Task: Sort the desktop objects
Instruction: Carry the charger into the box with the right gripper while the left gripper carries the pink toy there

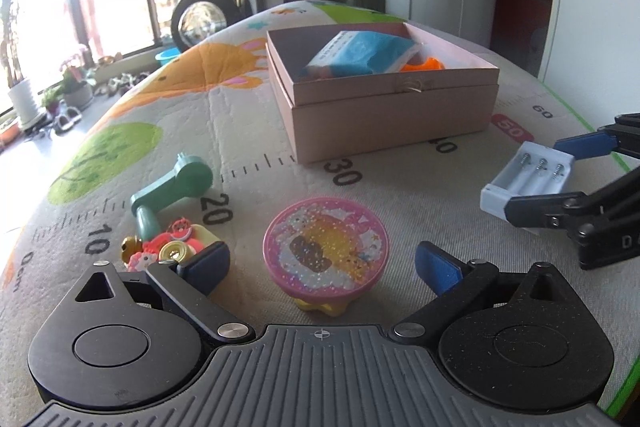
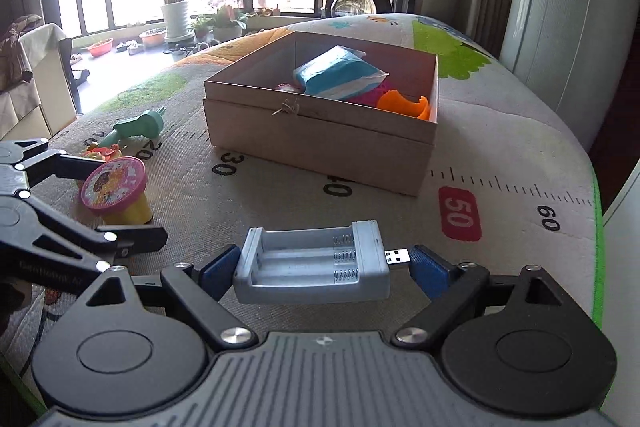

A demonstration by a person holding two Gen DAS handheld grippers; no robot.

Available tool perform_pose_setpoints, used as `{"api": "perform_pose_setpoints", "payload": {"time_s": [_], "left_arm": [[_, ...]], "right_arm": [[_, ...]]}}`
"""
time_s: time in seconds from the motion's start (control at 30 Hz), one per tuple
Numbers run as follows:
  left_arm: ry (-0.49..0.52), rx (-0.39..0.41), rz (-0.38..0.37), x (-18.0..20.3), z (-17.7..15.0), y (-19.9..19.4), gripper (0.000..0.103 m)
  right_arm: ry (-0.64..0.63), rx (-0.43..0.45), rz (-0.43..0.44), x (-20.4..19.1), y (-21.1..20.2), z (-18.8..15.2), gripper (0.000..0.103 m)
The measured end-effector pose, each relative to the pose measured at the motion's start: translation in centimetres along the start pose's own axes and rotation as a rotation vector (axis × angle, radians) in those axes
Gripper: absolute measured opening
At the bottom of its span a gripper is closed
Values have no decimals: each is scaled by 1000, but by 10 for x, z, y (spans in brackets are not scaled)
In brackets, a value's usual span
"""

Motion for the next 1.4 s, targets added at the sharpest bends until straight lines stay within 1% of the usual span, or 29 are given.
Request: {"api": "perform_pose_setpoints", "payload": {"time_s": [0.03,0.1,0.17,0.27,0.33,0.4,0.47,0.5,0.53,0.6,0.63,0.7,0.77,0.87,0.97,1.07,1.1,1.17,1.23,1.33,1.4], "left_arm": [[4,-1,0,1,2,1,85],[11,-6,2,2,3,4,61],[19,1,7,3,5,3,61],[64,86,-1,7,21,-13,61],[103,178,-3,8,48,-29,61],[135,272,7,9,81,-38,61],[151,333,17,11,112,-36,61],[157,359,12,13,128,-29,62],[159,369,3,14,139,-19,63],[159,334,-15,14,151,8,99],[145,313,-5,11,151,18,98],[83,258,19,-2,140,30,97],[41,238,-9,-13,118,24,98],[21,202,-3,-26,76,9,98],[-5,160,19,-34,39,-3,99],[-29,128,52,-44,15,-9,99],[-44,118,59,-49,11,-10,99],[-77,107,74,-58,3,-12,100],[-107,102,94,-67,-4,-18,100],[-130,95,122,-79,-10,-19,102],[-145,84,123,-85,-14,-18,102]], "right_arm": [[-8,8,1,0,-4,0,91],[-25,27,7,0,-13,0,91],[-40,50,11,1,-22,1,91],[-44,100,13,6,-39,7,91],[-24,136,18,14,-51,15,91],[-9,176,3,22,-60,26,91],[-2,211,-21,30,-65,37,91],[0,220,-28,32,-66,41,91],[3,228,-34,35,-66,46,91],[6,231,-43,39,-64,53,91],[6,232,-47,41,-63,56,91],[-11,236,-64,45,-62,63,91],[-56,242,-88,48,-60,69,91],[-143,243,-114,49,-48,86,91],[-267,240,-127,39,-19,105,91],[-371,220,-137,29,20,122,91],[-380,203,-124,27,35,126,91],[-351,142,-44,25,56,131,91],[-290,99,-27,26,69,132,95],[-267,100,-16,23,65,124,99],[-272,106,-12,17,56,117,99]]}}
Point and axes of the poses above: each gripper's, at about its wrist camera, not at the fingertips, and y roughly the way its jaws point, x to its right, z to its top, the point moved 5 cm from there along y, roughly the way its jaws point, and after that the axes turned 3 degrees about y, right-handed, at the moved point
